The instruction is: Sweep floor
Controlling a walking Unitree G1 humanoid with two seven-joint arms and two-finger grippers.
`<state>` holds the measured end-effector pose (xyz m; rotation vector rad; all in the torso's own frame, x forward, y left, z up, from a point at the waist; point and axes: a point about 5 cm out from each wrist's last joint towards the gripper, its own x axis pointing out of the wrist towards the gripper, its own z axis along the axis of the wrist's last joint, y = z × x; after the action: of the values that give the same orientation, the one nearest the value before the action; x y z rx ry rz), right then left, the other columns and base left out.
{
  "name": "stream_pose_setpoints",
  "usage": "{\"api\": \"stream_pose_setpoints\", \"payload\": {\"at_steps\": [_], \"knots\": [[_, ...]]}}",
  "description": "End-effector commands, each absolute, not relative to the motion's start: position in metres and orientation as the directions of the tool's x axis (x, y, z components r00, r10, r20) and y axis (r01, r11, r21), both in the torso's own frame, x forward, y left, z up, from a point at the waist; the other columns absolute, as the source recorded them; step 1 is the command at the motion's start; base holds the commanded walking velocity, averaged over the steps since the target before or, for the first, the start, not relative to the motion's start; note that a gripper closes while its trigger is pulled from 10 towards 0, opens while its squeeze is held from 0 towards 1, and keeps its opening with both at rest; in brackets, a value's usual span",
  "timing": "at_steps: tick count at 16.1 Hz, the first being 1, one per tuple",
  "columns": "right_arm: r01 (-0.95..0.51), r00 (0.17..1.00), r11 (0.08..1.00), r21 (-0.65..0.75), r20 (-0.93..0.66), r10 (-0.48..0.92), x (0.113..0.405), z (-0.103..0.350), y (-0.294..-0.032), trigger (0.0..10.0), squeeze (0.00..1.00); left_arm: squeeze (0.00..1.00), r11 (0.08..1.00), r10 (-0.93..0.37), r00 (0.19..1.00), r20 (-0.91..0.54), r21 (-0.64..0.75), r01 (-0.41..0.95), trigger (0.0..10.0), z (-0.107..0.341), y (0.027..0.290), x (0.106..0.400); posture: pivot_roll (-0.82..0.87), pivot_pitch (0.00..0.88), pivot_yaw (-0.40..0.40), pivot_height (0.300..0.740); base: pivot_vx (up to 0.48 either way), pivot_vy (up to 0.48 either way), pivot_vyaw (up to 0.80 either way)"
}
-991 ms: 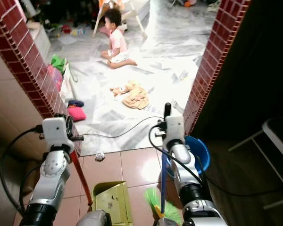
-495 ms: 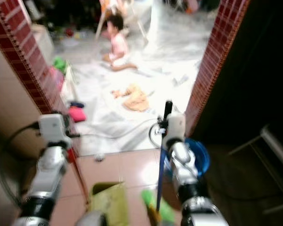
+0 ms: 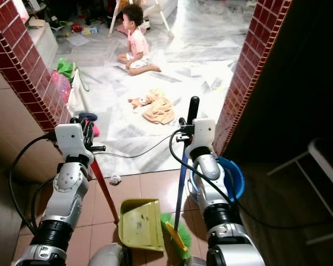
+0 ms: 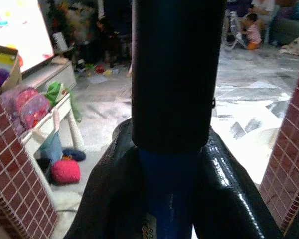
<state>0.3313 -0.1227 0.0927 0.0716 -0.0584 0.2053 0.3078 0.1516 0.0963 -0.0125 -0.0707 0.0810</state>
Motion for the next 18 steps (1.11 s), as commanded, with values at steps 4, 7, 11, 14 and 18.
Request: {"api": "stream_pose_setpoints", "payload": {"at_steps": [4,7,11,14,18], "knots": [[-0.239,0.960,0.970,0.048,0.161,0.229,0.334,0.112,-0.115,10.0,0.00,0.00,0.995,0.094,0.991,0.095,-0.045,-0.090,10.0,0.104,0.149,0.307,0.00,0.000,0.019,0.740,0.061,0.000,0.70],[-0.245,0.959,0.969,0.046,0.158,0.235,0.334,0.111,-0.114,10.0,0.00,0.00,0.996,0.080,0.992,0.098,-0.051,-0.075,10.0,0.105,0.147,0.307,0.01,0.000,0.019,0.740,0.289,0.335,0.69],[-0.264,0.951,0.964,0.015,0.168,0.258,0.334,0.113,-0.112,10.0,0.00,0.00,0.995,0.081,0.993,0.091,-0.062,-0.076,10.0,0.106,0.144,0.308,0.00,0.000,0.018,0.740,0.262,0.402,0.68],[-0.265,0.951,0.964,0.022,0.170,0.258,0.334,0.114,-0.112,10.0,0.00,0.00,0.995,0.075,0.993,0.094,-0.066,-0.069,10.0,0.109,0.141,0.308,0.00,0.000,0.017,0.740,0.257,0.405,0.59],[-0.263,0.953,0.964,0.030,0.161,0.255,0.334,0.112,-0.112,10.0,0.00,0.00,0.996,0.061,0.993,0.100,-0.066,-0.054,10.0,0.110,0.136,0.307,0.00,0.000,0.018,0.740,0.064,0.187,0.00]]}}
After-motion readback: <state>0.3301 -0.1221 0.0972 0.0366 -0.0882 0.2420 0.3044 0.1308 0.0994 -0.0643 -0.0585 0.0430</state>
